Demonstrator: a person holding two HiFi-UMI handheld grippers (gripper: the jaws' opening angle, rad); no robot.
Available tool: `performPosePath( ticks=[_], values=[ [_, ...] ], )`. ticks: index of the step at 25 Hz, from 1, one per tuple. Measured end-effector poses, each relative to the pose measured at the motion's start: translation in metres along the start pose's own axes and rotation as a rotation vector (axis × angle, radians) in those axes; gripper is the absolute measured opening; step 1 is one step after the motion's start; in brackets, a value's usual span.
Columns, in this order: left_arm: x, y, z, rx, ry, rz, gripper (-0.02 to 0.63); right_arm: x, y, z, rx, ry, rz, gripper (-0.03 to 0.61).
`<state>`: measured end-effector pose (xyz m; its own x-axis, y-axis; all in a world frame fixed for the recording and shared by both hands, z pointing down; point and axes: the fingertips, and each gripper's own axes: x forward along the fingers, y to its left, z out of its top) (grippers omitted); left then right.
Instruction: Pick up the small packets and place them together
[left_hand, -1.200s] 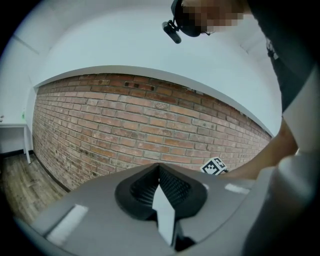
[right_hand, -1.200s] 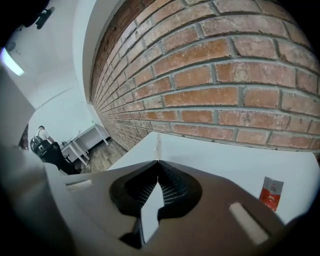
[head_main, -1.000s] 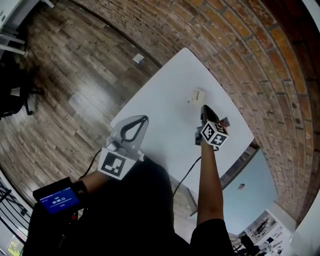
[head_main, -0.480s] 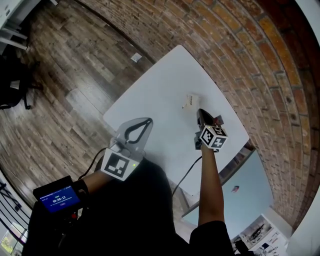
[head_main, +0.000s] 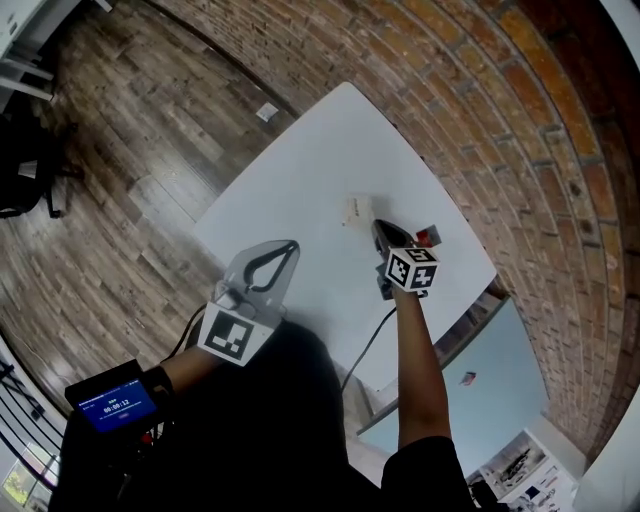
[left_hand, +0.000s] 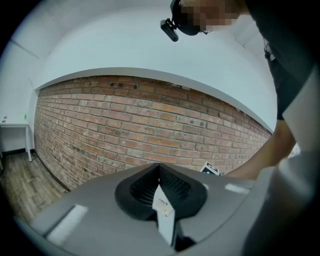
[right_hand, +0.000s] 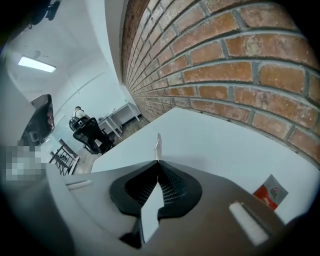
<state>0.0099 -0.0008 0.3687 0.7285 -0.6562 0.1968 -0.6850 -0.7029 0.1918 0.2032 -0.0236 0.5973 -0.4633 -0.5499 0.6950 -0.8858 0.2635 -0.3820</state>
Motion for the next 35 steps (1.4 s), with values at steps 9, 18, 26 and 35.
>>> performPosePath(
  ticks=[9,18,26,35],
  values=[
    [-0.006,0.002,-0.012,-0.006,0.028,0.018,0.0,0.022,-0.002,-0.026,-0.101,0.14,0.016,0.005],
    [-0.007,0.004,-0.017,-0.024,0.05,0.02,0.0,0.022,-0.026,-0.021,0.061,0.057,-0.045,0.063],
    [-0.008,0.007,-0.016,-0.023,0.053,0.006,0.0,0.021,-0.014,-0.038,0.131,0.058,-0.069,0.101],
    [-0.012,0.009,-0.024,-0.046,0.07,0.012,0.0,0.037,-0.02,-0.06,0.165,0.11,-0.12,0.121]
  ],
)
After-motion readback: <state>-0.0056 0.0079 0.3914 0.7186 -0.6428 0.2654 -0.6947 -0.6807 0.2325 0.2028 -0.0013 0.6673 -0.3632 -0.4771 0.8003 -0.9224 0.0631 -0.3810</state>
